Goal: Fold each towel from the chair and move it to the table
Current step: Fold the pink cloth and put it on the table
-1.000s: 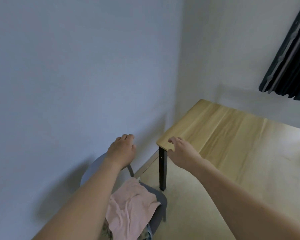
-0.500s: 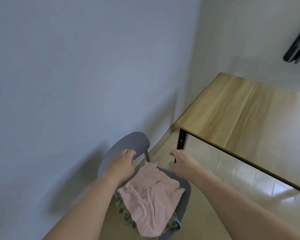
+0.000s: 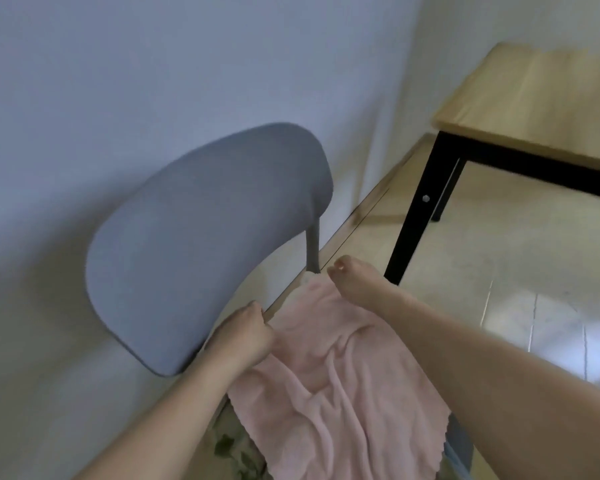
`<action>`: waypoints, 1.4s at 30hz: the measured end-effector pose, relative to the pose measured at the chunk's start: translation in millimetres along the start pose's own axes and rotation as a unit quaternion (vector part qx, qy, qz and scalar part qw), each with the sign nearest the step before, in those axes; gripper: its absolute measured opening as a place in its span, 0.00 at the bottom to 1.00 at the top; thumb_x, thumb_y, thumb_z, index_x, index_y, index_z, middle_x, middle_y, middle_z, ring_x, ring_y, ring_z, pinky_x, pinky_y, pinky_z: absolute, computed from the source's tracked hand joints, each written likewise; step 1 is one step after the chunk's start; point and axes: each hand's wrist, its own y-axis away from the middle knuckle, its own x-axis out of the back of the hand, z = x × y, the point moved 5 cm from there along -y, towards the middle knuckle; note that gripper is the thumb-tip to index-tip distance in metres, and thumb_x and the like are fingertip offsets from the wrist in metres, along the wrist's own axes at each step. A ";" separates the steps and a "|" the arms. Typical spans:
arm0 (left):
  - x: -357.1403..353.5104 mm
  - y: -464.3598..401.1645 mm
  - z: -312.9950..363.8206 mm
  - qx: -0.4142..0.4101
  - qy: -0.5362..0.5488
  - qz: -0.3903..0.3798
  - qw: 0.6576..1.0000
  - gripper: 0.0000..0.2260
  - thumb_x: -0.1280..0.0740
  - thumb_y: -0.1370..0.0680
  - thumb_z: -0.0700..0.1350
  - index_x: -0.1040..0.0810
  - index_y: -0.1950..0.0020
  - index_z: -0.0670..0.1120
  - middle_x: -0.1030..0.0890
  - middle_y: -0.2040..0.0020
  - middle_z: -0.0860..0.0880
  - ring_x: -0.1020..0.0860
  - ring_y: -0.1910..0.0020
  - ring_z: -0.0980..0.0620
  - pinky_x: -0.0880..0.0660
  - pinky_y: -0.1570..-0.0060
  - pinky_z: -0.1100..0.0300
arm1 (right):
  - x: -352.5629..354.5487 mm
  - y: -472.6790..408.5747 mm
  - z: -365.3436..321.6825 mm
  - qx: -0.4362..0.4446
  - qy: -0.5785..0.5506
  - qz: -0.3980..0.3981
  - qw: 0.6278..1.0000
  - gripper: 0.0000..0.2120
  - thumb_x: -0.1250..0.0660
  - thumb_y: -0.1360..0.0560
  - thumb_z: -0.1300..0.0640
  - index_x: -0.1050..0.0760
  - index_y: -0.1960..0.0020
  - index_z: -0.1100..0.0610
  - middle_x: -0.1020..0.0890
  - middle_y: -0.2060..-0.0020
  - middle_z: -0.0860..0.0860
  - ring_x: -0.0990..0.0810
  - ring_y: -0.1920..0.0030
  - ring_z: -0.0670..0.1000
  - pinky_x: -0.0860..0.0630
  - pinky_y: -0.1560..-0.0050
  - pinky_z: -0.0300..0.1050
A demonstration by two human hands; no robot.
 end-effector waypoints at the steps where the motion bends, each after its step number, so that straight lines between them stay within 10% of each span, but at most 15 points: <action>1: -10.9 -6.1 -7.4 -0.001 -0.020 0.015 1.000 0.15 0.45 0.23 0.43 0.30 0.38 0.44 0.25 0.38 0.44 0.25 0.42 0.43 0.28 0.48 0.56 | -13.2 -11.8 3.4 0.002 -0.006 0.006 1.000 0.19 0.47 0.18 0.50 0.32 0.33 0.60 0.25 0.39 0.57 0.26 0.40 0.58 0.29 0.41 0.49; 11: -46.9 -9.5 -37.1 -0.026 -0.168 0.131 0.977 0.11 0.42 0.25 0.53 0.28 0.50 0.48 0.21 0.46 0.46 0.24 0.48 0.43 0.33 0.60 0.57 | -56.0 -67.1 29.0 -0.015 0.077 0.080 0.994 0.19 0.38 0.25 0.43 0.26 0.42 0.56 0.23 0.45 0.54 0.24 0.45 0.57 0.27 0.42 0.49; 17: -40.9 1.8 -33.6 -0.056 -0.097 0.136 0.984 0.04 0.40 0.27 0.45 0.33 0.59 0.46 0.30 0.63 0.49 0.28 0.60 0.45 0.38 0.71 0.58 | -40.0 -51.7 31.7 0.012 0.037 0.133 0.990 0.12 0.38 0.25 0.55 0.35 0.66 0.56 0.28 0.68 0.52 0.30 0.68 0.53 0.37 0.72 0.43; 22: -41.9 19.3 -23.4 -0.070 -0.111 0.159 0.978 0.04 0.39 0.28 0.44 0.29 0.54 0.48 0.21 0.53 0.47 0.23 0.55 0.44 0.33 0.63 0.59 | -17.1 -19.8 23.7 0.063 -0.043 0.180 0.981 0.07 0.41 0.23 0.57 0.29 0.52 0.61 0.27 0.61 0.53 0.27 0.58 0.55 0.31 0.59 0.46; 26: -35.8 29.8 -19.1 -0.085 -0.076 0.168 0.979 0.04 0.40 0.29 0.42 0.33 0.63 0.46 0.25 0.63 0.48 0.24 0.59 0.44 0.35 0.67 0.59 | -1.5 11.3 18.6 0.082 -0.158 0.147 0.973 0.08 0.43 0.23 0.54 0.30 0.53 0.59 0.30 0.62 0.52 0.32 0.61 0.53 0.36 0.62 0.45; 35: -1.3 77.1 -22.7 -0.117 0.312 0.135 0.933 0.11 0.36 0.26 0.44 0.28 0.69 0.46 0.30 0.70 0.45 0.32 0.69 0.49 0.37 0.66 0.58 | 5.9 120.0 27.5 0.122 -0.169 -0.079 0.975 0.05 0.38 0.35 0.59 0.32 0.68 0.53 0.31 0.65 0.54 0.35 0.64 0.53 0.38 0.65 0.45; 42: 29.3 199.3 -5.4 -0.118 0.605 -0.021 0.787 0.05 0.35 0.26 0.45 0.21 0.56 0.44 0.21 0.61 0.42 0.22 0.65 0.46 0.25 0.61 0.53 | 36.3 274.3 36.8 0.185 -0.074 0.077 0.977 0.10 0.36 0.26 0.61 0.36 0.61 0.54 0.33 0.65 0.50 0.37 0.66 0.48 0.39 0.68 0.39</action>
